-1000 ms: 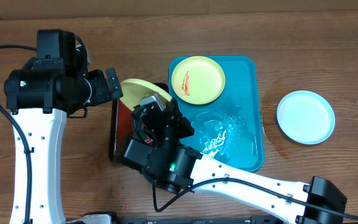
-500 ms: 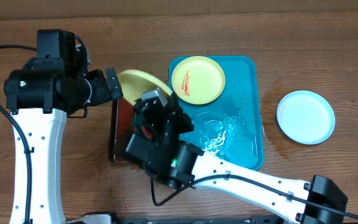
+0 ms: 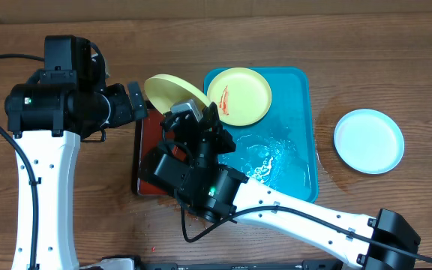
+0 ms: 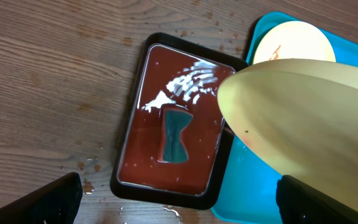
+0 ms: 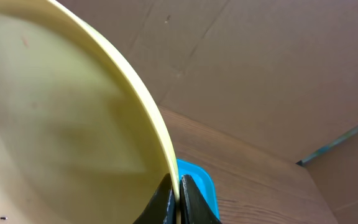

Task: Clean dirty plates on tray and stack at the side
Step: 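Lift the cleaned plate with the right gripper and tilt it over the black tray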

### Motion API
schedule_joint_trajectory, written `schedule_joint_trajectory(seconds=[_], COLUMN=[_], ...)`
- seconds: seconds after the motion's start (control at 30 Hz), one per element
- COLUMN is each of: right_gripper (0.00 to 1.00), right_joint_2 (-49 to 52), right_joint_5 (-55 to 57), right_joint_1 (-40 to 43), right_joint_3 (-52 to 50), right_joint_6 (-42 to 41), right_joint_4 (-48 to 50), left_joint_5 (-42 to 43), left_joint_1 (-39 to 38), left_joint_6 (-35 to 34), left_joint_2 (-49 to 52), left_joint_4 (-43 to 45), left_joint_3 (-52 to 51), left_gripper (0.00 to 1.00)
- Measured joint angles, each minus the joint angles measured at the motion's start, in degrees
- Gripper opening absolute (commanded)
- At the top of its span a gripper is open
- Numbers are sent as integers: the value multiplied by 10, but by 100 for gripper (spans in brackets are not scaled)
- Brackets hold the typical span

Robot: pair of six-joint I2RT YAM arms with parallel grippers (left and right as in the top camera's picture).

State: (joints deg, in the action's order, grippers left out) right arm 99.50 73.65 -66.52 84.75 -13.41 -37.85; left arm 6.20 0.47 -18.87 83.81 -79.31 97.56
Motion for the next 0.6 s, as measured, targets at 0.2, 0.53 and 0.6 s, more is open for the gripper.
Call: schedule_joint_trajectory(seconds=[0.2,0.53,0.6], right_gripper=[4,4,4], right_joint_2=[0,0,0], right_joint_5=[1,-10,-15], right_joint_1=[0,-7,-6], right_joint_3=[0,0,0], right_joint_6=[16,44,45], right_joint_4=[8,28,25], left_joint_5=[0,0,0], left_joint_1=[0,0,0], left_joint_6=[0,0,0], left_joint_2=[0,0,0], left_joint_4=[0,0,0], left_joint_3=[0,0,0], left_gripper=[99,100,100])
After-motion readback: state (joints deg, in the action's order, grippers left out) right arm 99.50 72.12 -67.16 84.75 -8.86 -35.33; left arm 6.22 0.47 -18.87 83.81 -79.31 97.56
